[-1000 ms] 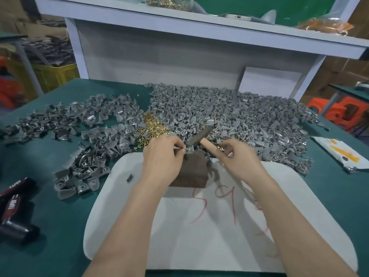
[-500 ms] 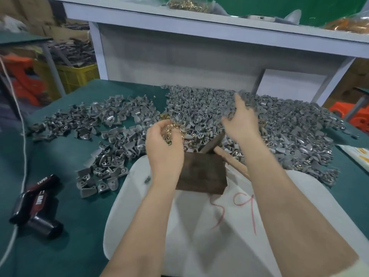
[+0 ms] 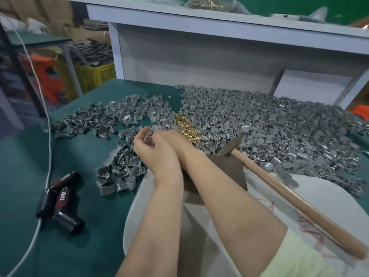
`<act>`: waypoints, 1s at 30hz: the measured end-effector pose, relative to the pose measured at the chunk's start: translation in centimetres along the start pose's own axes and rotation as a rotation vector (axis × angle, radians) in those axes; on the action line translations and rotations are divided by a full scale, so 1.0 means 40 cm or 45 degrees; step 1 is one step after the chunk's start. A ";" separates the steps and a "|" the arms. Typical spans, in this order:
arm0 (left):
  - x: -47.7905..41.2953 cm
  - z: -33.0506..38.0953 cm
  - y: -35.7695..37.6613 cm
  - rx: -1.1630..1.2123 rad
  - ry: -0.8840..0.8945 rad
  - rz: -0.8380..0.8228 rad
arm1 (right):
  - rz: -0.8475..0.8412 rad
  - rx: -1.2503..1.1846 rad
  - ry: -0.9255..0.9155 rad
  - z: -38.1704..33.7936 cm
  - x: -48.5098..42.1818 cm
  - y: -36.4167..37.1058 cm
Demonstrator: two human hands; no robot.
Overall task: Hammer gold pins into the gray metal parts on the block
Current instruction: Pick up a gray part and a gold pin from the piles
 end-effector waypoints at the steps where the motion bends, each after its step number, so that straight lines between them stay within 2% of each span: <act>1: 0.001 0.001 0.002 0.005 -0.001 -0.005 | 0.028 -0.042 0.014 0.007 0.002 -0.010; 5: 0.005 0.002 0.010 0.036 -0.007 -0.016 | 0.192 -0.272 0.125 0.052 0.022 -0.057; 10: 0.004 -0.002 0.010 0.036 0.006 -0.025 | 0.207 -0.418 0.237 0.084 0.041 -0.066; 13: 0.000 0.001 0.009 0.020 0.044 -0.016 | 0.268 -0.570 0.212 0.098 0.060 -0.088; 17: -0.003 -0.002 0.045 -0.108 0.090 -0.187 | 0.324 -0.987 0.142 0.119 0.104 -0.132; 21: 0.019 0.009 0.097 -0.268 0.169 -0.416 | 0.355 -1.235 0.072 0.123 0.141 -0.181; 25: 0.017 0.015 0.088 -0.284 0.187 -0.391 | 0.406 -1.328 0.121 0.133 0.138 -0.179; 27: 0.007 0.014 0.064 -0.231 0.161 -0.288 | 0.444 -1.250 0.184 0.147 0.126 -0.163; 28: 0.004 0.013 0.053 -0.191 0.141 -0.240 | 0.458 -1.027 0.252 0.161 0.117 -0.157; 30: -0.003 0.004 0.041 -0.103 0.089 -0.183 | 0.355 -0.378 0.396 0.185 0.087 -0.132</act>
Point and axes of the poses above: each hand's wrist, its own x-axis away from the middle knuckle, its own y-axis out of the palm, z = x × y, the point moved 10 cm from there along -x, towards the middle knuckle, and after that the axes turned 4 degrees about -z, right-handed, at the moved point
